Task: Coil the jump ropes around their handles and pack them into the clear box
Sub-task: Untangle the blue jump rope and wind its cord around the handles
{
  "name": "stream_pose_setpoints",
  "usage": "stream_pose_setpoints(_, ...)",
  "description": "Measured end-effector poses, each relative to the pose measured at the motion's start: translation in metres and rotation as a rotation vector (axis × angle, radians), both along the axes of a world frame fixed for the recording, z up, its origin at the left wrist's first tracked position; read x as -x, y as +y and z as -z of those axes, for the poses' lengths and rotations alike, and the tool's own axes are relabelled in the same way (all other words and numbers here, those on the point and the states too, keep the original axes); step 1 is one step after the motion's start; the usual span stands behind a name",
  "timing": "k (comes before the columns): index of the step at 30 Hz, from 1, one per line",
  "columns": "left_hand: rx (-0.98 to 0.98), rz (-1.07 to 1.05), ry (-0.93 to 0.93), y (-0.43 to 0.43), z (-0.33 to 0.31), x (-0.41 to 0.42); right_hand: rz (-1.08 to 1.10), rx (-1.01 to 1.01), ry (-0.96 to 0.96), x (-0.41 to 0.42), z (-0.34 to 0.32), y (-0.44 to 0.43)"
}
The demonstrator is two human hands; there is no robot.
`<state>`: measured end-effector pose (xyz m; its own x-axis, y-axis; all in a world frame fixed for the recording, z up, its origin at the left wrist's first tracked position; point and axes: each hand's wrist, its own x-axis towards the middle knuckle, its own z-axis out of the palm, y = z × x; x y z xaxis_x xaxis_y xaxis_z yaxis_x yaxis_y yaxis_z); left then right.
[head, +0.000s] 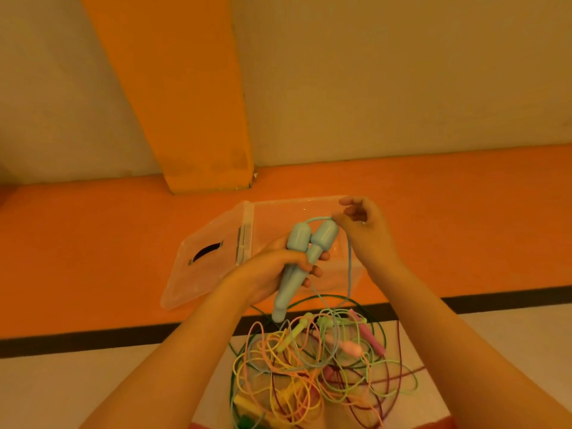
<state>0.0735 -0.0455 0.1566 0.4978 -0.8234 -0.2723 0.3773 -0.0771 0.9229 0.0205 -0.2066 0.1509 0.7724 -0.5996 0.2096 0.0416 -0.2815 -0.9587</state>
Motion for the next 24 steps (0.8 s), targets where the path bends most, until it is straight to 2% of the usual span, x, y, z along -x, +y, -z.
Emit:
stream_pose_setpoints(5, 0.076, 0.024, 0.020, -0.001, 0.006, -0.007, -0.309, -0.208, 0.180, -0.002, -0.003, 0.005)
stream_pose_setpoints(9, 0.061, 0.024, 0.051, -0.003, -0.001, -0.005, -0.301, -0.288, 0.157, 0.001, -0.009, 0.011)
stream_pose_setpoints(12, -0.014, -0.029, 0.038, -0.004, -0.001, -0.003, -0.376, -0.272, 0.160, 0.004, -0.012, 0.015)
stream_pose_setpoints(17, 0.008, -0.044, 0.006, -0.003, -0.002, 0.000, -0.379, -0.249, 0.144, 0.002, -0.015, 0.018)
stream_pose_setpoints(21, 0.030, -0.087, -0.073, -0.003, -0.007, 0.000, -0.312, -0.335, 0.178, 0.001, -0.012, 0.022)
stream_pose_setpoints(24, 0.032, -0.143, -0.084, -0.005, -0.006, 0.000, -0.341, -0.429, 0.132, -0.001, -0.010, 0.020)
